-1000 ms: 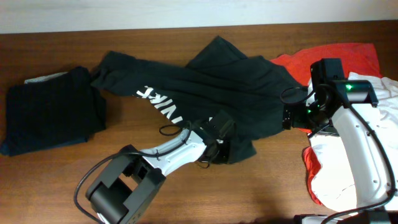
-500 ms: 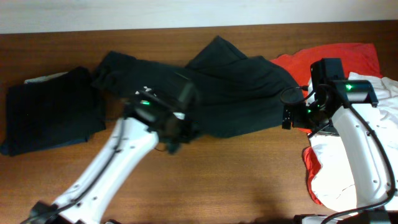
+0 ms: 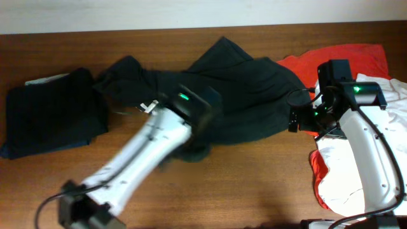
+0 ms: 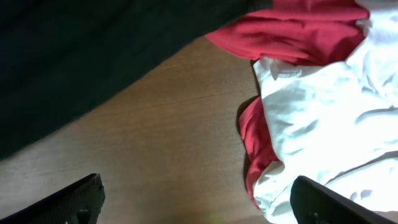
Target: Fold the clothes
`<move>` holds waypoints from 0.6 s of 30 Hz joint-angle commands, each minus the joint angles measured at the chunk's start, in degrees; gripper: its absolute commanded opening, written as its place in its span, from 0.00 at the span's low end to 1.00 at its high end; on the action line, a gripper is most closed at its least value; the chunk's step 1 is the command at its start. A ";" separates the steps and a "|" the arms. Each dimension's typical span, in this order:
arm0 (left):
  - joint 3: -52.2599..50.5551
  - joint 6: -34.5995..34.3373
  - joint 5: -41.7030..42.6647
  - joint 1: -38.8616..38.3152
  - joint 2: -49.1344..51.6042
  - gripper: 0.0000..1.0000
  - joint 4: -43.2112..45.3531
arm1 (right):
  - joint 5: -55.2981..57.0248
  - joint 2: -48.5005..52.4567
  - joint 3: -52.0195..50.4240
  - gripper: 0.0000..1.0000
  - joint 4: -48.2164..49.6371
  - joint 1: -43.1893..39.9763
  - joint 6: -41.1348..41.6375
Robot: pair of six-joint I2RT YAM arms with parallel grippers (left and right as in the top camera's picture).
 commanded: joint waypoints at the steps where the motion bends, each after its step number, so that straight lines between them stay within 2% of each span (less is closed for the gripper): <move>1: 11.63 0.13 -17.09 8.98 -4.17 0.00 3.87 | 0.70 -0.81 0.70 0.99 -0.11 -0.26 0.44; 4: 15.37 4.00 -16.13 10.19 -4.15 0.00 16.31 | 0.70 -0.81 0.70 0.99 -0.35 -0.26 0.44; 6: 15.34 7.23 -5.01 9.81 -3.50 0.00 20.17 | 0.70 -0.81 0.70 0.99 -0.35 -0.26 0.44; 8: 15.32 7.76 7.06 8.04 -1.75 0.00 20.00 | 0.72 -0.81 0.70 0.99 -0.28 -0.26 0.42; 10: 15.17 8.24 14.75 4.76 1.33 0.00 18.23 | 0.79 -0.81 0.70 0.99 -0.33 -0.28 0.42; 14: 14.40 8.22 21.27 -5.05 10.14 0.00 11.19 | 5.66 -0.81 0.70 0.99 -1.31 -0.28 0.46; 18: 14.40 8.22 24.94 -13.49 16.92 0.00 11.15 | 5.70 -0.81 0.72 0.99 -1.38 -0.28 0.44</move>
